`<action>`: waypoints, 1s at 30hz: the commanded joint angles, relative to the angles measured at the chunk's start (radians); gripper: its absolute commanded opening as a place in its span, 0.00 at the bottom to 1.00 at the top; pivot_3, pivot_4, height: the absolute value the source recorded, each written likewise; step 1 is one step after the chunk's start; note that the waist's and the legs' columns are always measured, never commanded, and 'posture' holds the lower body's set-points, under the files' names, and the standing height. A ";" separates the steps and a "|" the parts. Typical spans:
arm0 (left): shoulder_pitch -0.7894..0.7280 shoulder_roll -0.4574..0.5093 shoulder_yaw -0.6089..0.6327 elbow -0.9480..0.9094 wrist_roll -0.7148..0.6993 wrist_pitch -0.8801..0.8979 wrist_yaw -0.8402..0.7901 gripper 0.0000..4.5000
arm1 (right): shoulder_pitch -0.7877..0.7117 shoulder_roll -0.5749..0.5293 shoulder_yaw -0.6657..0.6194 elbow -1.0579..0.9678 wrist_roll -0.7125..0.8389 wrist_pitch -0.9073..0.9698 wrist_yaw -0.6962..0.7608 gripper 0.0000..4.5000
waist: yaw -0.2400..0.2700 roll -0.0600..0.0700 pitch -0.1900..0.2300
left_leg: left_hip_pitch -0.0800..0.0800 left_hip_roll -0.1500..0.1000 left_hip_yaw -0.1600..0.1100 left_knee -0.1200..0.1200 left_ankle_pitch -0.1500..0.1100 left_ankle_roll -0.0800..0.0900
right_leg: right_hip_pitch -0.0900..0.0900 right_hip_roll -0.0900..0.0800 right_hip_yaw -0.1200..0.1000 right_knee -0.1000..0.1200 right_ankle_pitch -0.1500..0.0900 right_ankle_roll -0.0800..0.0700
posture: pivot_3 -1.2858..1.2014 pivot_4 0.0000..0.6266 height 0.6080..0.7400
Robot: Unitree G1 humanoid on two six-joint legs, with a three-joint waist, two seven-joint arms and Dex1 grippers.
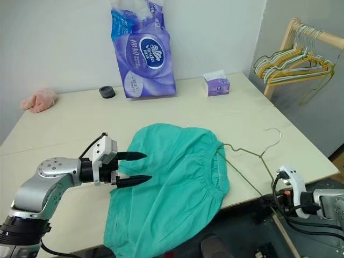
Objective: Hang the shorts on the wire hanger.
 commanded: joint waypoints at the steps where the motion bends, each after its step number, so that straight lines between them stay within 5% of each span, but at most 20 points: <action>1: -0.004 0.019 0.022 -0.034 0.001 -0.015 0.009 1.00 | 0.016 -0.005 -0.046 -0.037 0.056 0.035 0.003 0.00 | 0.001 0.000 0.000 | 0.000 0.000 0.000 0.000 0.000 0.000 | 0.000 0.000 0.000 0.000 0.000 0.000 | 0.37 0.10 1.00; 20: -0.002 0.031 0.016 -0.040 0.009 -0.025 0.007 1.00 | 0.058 0.019 -0.098 -0.001 0.126 0.095 -0.060 0.00 | 0.007 0.000 0.000 | 0.000 0.000 0.000 0.000 0.000 0.000 | 0.000 0.000 0.000 0.000 0.000 0.000 | 0.37 0.09 1.00; 30: -0.004 0.025 0.012 -0.041 0.013 -0.029 0.017 1.00 | -0.081 0.084 0.000 0.048 0.152 0.159 -0.109 0.00 | 0.007 0.000 0.000 | 0.000 0.000 0.000 0.000 0.000 0.000 | 0.000 0.000 0.000 0.000 0.000 0.000 | 0.37 0.07 1.00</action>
